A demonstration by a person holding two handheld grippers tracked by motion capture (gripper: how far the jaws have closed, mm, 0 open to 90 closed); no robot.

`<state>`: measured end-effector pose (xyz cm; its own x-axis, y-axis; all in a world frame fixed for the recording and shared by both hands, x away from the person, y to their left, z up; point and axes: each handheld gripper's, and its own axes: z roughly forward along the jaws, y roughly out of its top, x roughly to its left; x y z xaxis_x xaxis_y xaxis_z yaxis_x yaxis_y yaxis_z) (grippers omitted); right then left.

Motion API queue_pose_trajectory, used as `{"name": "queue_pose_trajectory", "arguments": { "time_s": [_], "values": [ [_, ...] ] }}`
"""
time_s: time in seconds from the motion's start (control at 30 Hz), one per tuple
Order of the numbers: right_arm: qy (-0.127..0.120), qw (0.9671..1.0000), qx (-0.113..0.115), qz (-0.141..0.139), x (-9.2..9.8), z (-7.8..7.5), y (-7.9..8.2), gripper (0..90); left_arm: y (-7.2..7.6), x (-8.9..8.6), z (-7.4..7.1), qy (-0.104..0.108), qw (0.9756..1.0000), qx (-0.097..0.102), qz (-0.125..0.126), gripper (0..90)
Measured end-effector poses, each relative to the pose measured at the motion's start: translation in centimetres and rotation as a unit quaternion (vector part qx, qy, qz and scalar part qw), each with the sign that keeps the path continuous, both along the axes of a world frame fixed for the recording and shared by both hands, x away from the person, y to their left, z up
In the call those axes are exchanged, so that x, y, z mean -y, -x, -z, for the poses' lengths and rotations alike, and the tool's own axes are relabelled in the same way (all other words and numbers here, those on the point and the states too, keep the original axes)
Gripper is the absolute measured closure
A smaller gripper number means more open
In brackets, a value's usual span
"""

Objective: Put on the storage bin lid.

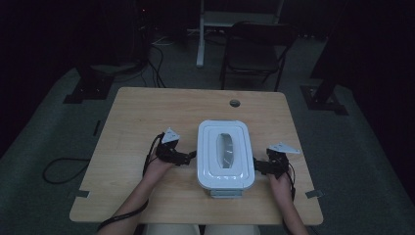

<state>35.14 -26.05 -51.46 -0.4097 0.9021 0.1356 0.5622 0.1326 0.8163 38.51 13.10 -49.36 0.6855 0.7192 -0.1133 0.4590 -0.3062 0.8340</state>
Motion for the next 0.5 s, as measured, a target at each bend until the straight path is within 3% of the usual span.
{"name": "queue_pose_trajectory", "arguments": {
  "time_s": [0.2, 0.5],
  "values": [
    [0.002, 1.0, -0.003, 0.004, 0.3, 0.3, 0.7, 12.7, 0.4, -1.2, -0.1, 0.007, 1.0, 0.002, -0.005, 1.4],
    [0.009, 0.9998, 0.0, 0.017, 1.4, 0.2, 1.8, 12.7, 1.0, -3.7, 0.1, -0.004, 0.9996, -0.007, -0.027, 1.5]
  ]
}}
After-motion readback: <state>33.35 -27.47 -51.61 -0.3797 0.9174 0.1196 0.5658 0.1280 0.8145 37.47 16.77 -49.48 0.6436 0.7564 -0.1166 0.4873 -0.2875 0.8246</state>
